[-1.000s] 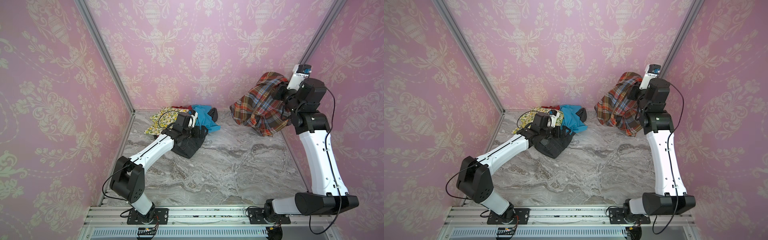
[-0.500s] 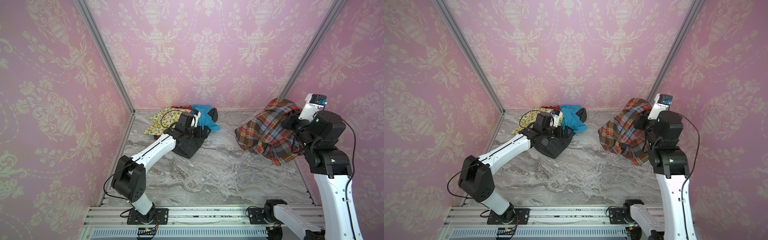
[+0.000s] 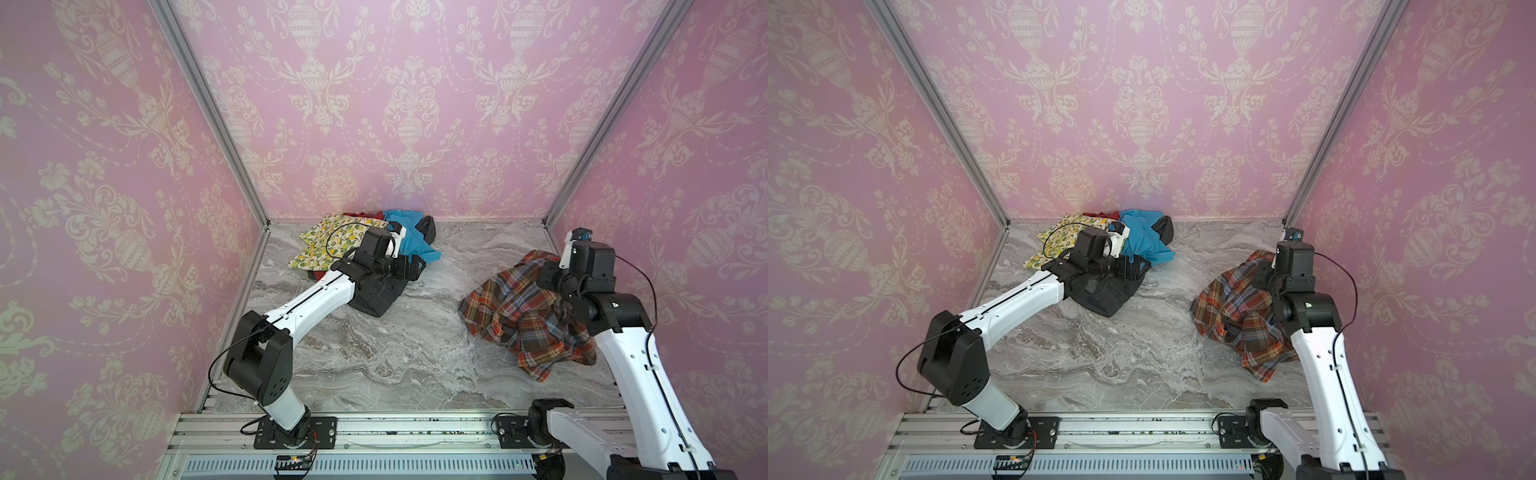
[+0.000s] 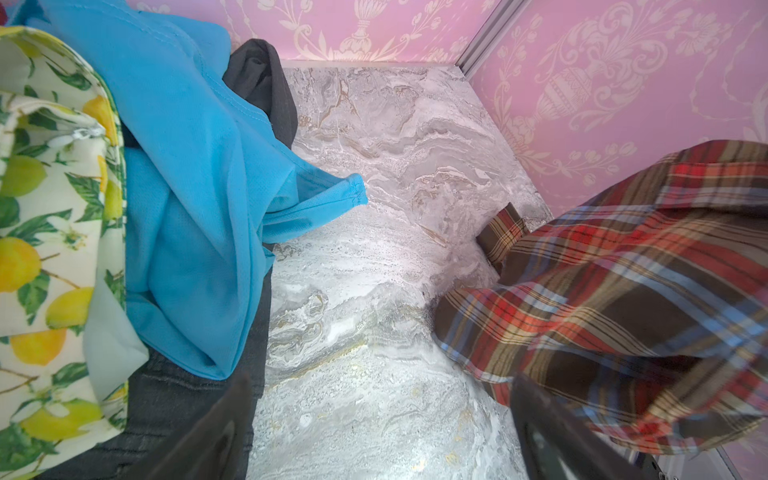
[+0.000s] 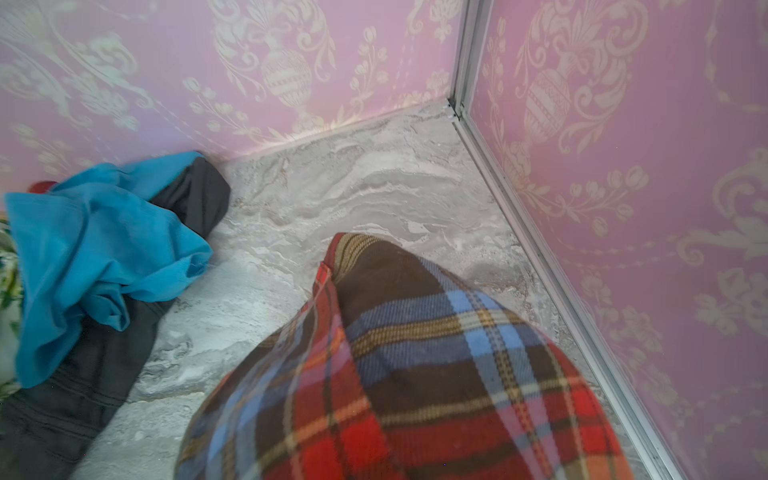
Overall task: Pick out a specific cloth from the pile
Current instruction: 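Carry the plaid shirt toward the robot and lower it with the right gripper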
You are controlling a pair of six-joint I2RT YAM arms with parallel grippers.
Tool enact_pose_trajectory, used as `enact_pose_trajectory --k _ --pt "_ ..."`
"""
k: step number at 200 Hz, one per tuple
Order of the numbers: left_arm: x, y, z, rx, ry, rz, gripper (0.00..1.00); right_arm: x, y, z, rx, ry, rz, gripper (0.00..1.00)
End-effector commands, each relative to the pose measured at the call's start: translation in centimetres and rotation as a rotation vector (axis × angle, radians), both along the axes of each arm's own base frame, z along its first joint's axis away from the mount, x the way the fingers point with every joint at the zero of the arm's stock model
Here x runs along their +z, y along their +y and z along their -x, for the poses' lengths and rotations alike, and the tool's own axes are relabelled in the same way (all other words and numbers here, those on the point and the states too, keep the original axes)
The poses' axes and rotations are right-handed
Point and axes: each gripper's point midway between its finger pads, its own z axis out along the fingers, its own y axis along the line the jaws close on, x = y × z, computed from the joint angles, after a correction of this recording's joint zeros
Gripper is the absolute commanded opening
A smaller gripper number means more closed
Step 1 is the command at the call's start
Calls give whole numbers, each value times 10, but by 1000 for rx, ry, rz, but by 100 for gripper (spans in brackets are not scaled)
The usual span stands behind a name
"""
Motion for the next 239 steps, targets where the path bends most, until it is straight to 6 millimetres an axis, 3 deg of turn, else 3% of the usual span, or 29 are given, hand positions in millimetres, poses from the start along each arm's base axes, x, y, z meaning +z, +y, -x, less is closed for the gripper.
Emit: enact_pose_trajectory --k 1,26,113,190,239 --pt "2 -1 5 -7 -20 -4 98 -1 -14 -5 -95 -42 14 0" --pt "-3 -4 7 -14 -12 -8 98 -26 -16 -5 -151 -25 -37 0" --pt "-25 -29 18 -54 35 18 96 -141 -17 33 -511 21 -385 0" --pt "-42 -54 31 -101 78 22 95 -208 -29 57 -856 33 -574 0" --pt "-45 -57 31 -110 78 19 95 -233 -33 60 -950 122 -587 0"
